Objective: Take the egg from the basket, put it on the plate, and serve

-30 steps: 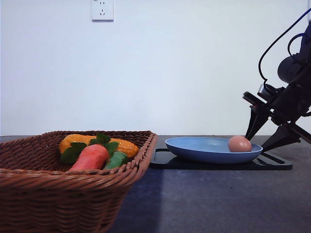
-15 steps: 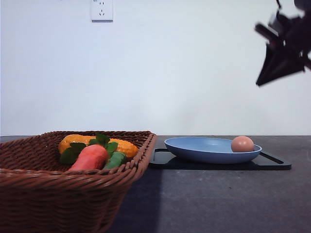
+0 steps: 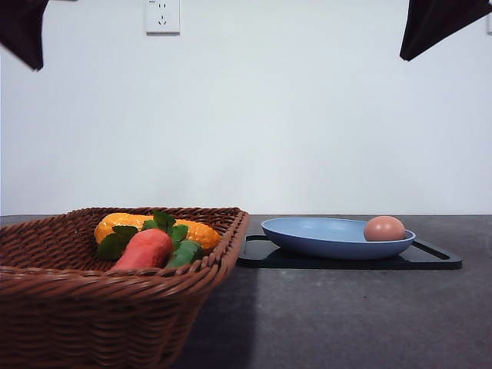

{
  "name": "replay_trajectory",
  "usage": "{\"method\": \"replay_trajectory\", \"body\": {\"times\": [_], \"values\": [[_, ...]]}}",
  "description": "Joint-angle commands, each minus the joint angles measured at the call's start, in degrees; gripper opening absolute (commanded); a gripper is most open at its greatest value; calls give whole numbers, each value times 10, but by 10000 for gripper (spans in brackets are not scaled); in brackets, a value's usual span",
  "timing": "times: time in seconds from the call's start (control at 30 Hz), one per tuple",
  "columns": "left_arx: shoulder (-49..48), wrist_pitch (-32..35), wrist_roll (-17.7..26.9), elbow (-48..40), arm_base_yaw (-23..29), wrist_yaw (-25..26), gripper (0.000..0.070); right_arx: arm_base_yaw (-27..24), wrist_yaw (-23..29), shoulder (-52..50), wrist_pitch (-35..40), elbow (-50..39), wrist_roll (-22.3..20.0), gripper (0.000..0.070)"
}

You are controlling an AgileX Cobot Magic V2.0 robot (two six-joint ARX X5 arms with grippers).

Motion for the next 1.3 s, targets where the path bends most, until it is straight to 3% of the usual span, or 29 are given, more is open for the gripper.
{"method": "replay_trajectory", "body": {"times": [0.0,0.23,0.43,1.1,1.27], "values": [[-27,44,-18,-35,0,7,0,19,25,-28,34,-31,-7,0],[-160,187,-81,-205,-12,51,0,89,107,-175,209,-222,-7,0],[-245,231,-104,-300,-31,51,0,108,138,-254,327,-362,6,0],[-257,212,-119,-302,-33,51,0,108,147,-261,337,-384,18,0],[-346,181,-54,-302,-31,50,0,108,147,-261,337,-384,18,0]]}}
